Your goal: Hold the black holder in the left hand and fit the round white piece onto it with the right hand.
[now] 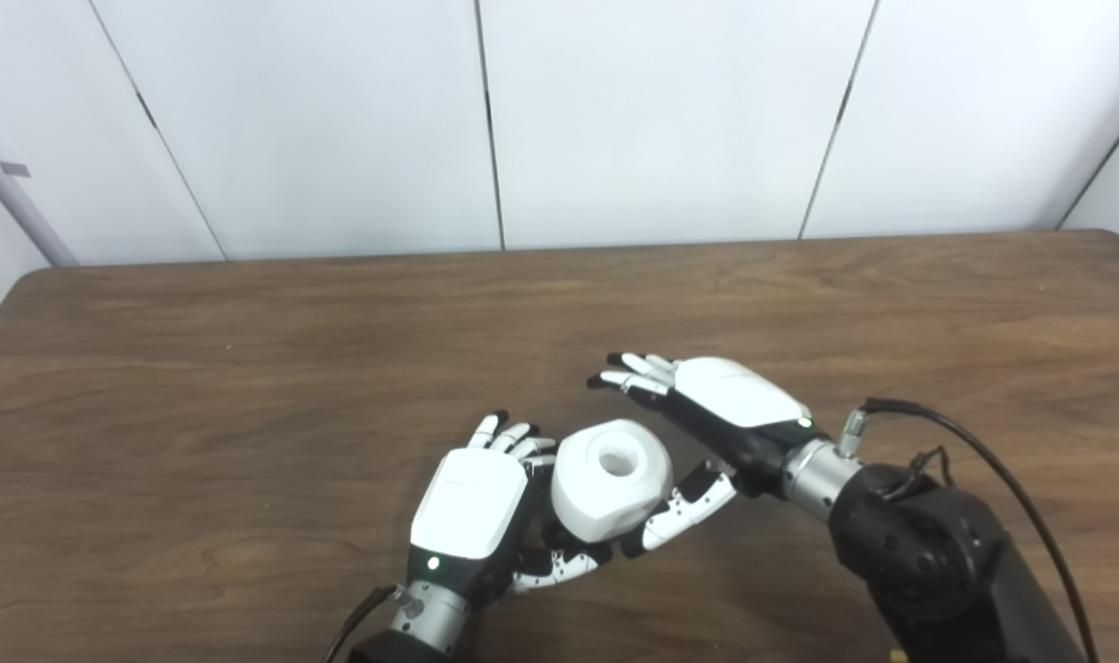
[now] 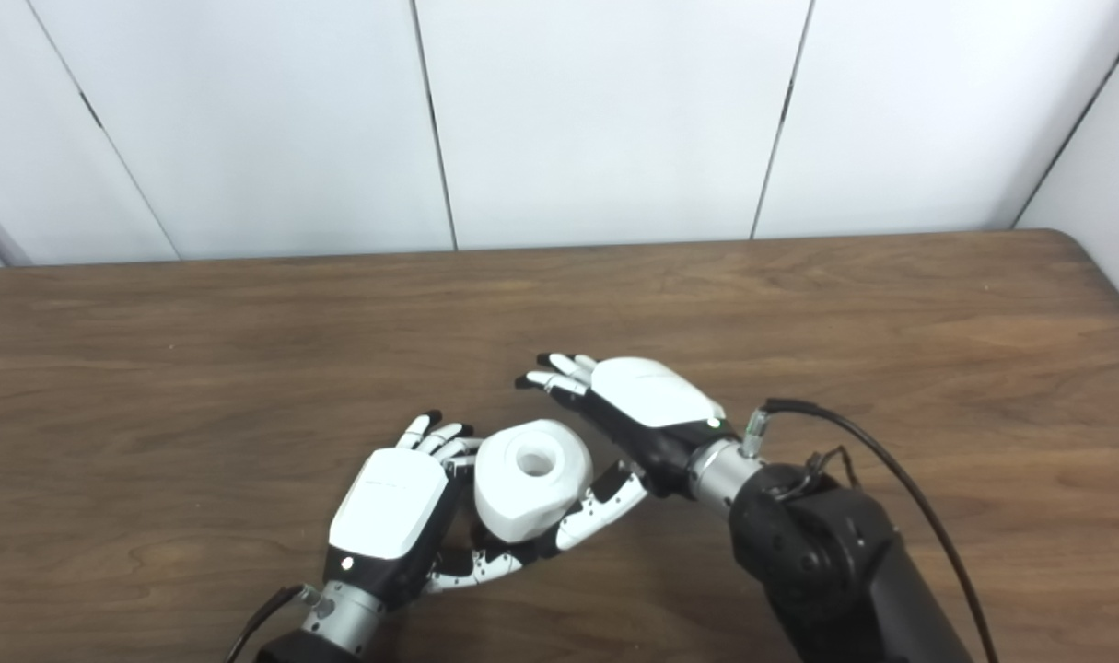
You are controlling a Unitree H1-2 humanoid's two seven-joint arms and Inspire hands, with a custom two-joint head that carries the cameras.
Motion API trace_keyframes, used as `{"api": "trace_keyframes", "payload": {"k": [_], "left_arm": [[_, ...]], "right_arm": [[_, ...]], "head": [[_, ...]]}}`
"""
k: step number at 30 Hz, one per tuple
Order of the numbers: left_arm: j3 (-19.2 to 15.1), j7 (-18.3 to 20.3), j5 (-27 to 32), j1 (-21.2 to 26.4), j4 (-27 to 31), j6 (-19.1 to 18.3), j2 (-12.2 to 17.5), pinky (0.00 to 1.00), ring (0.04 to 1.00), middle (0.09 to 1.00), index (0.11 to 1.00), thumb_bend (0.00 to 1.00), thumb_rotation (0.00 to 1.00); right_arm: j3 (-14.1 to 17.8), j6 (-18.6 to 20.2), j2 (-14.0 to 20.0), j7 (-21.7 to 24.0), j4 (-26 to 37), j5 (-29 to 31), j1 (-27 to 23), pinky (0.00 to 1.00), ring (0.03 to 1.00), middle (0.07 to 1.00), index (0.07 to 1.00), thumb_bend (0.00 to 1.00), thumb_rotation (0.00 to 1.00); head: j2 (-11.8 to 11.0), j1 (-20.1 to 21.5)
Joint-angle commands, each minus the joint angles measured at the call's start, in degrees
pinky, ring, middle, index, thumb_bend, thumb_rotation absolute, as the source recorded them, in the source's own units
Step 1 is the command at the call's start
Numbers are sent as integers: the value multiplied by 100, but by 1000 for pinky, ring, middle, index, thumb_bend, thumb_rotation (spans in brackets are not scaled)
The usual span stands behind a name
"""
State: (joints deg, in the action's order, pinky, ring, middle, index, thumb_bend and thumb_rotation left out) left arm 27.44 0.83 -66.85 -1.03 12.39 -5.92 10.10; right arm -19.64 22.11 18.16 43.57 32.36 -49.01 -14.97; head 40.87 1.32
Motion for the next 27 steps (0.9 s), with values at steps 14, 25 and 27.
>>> {"api": "trace_keyframes", "payload": {"k": [14, 25, 27], "left_arm": [[-44, 140, -60, -29, -122, 11, 112, 951, 856, 761, 486, 521, 51], [-261, 377, 380, -90, -31, -163, 3, 958, 867, 780, 491, 523, 64], [-326, 518, 514, -105, 22, -244, -45, 966, 875, 789, 493, 523, 68]], "right_arm": [[539, 49, 396, 154, 480, 229, -51, 1000, 1000, 1000, 942, 1000, 436], [646, 4, 398, 39, 429, 309, 88, 1000, 1000, 1000, 944, 1000, 449], [652, 13, 388, 42, 424, 302, 95, 1000, 1000, 1000, 946, 1000, 449]], "head": [[3, 24], [-8, -1], [-9, -14]]}}
